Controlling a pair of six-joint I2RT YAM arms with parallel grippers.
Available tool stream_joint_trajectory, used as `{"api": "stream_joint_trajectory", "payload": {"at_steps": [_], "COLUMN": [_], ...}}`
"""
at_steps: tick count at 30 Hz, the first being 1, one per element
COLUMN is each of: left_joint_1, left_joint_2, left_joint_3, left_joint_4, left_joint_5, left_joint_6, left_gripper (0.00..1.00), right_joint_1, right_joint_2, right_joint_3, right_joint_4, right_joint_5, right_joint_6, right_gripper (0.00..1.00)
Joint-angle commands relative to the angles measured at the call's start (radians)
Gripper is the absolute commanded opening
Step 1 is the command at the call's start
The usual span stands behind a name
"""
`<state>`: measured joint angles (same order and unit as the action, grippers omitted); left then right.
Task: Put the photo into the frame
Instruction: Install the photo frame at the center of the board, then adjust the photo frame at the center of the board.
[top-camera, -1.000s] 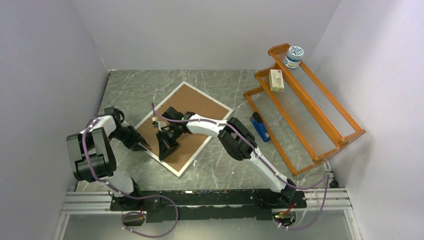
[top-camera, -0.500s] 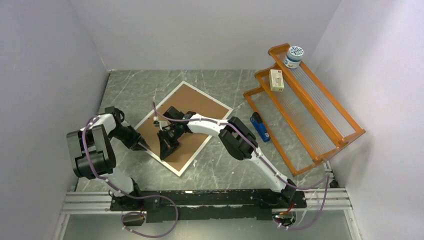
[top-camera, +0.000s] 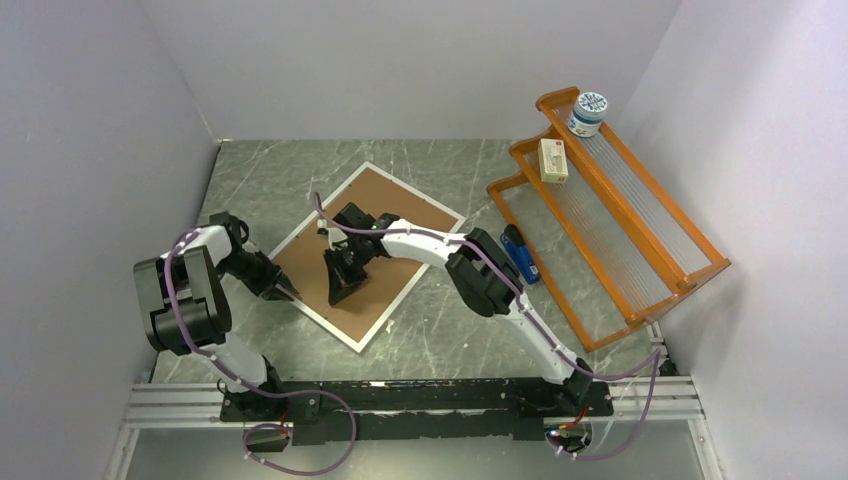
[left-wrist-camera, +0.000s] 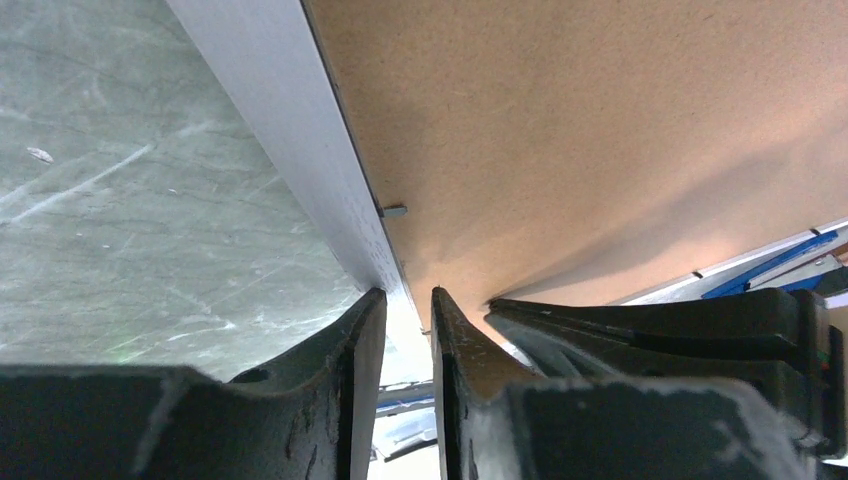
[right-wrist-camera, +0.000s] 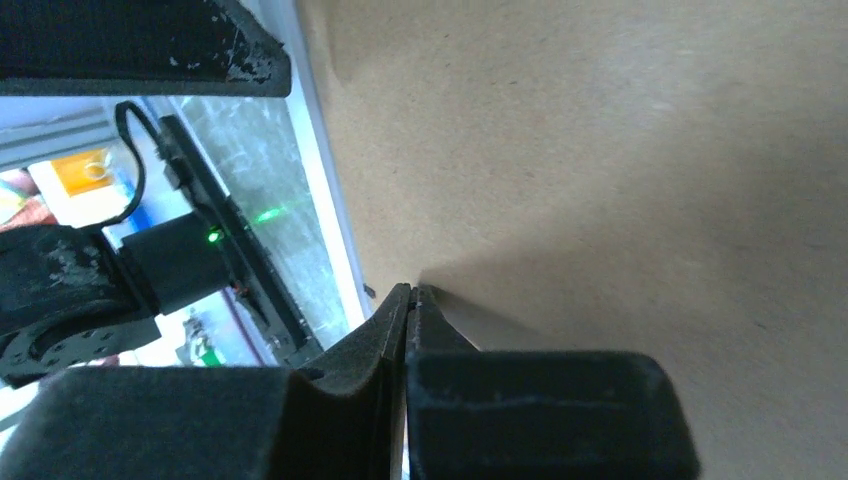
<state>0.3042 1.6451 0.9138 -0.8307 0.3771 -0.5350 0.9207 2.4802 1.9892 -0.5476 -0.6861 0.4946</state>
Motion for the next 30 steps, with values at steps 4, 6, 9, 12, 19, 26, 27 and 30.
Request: {"api": "stream_joint_trajectory", "payload": {"at_steps": [4,6,9,12,19,26,27,30], "left_joint_1": [0.000,0.001,0.001,0.001,0.002,0.001,0.001,0.002], "left_joint_2": [-0.044,-0.078,-0.137,-0.208,-0.318,-0.250,-0.240,-0.211], "left_joint_3": [0.038,0.059,0.049,-0.002,-0.132,-0.178,-0.180,-0.177], "left_joint_4": [0.026,0.018,0.006,0.018,0.131,0.248,0.256,0.267], "left_joint_5": [0.021,0.016,-0.049,-0.108,-0.100,-0.018,-0.016,-0.015], "left_joint_6": [0.038,0.031,-0.007,-0.070,-0.184,-0.220,-0.218,-0.217], "left_gripper": [0.39,0.49,0.69,0.80,0.84,0.79,0.79,0.79], "right_joint_1": [-0.105,-0.149,-0.232,-0.322,-0.436,-0.485,-0.487,-0.495], "right_joint_2": [-0.103,-0.183,-0.248,-0.245,-0.092,0.011,0.014,0.018], "right_joint_3": [-0.020,-0.039,-0.040,-0.003,0.249,0.339,0.333,0.292], "right_joint_4": [-0.054,0.002,0.047,0.051,-0.045,-0.087,-0.087,-0.087], "right_joint_5": [0.422,0.437,0.486,0.549,0.669,0.603,0.576,0.506], "right_joint_6": [-0.114,-0.108,-0.090,-0.089,-0.196,-0.255,-0.263,-0.271], "right_gripper": [0.10,0.19,0.29,0.46,0.91,0.96,0.96,0.96]}}
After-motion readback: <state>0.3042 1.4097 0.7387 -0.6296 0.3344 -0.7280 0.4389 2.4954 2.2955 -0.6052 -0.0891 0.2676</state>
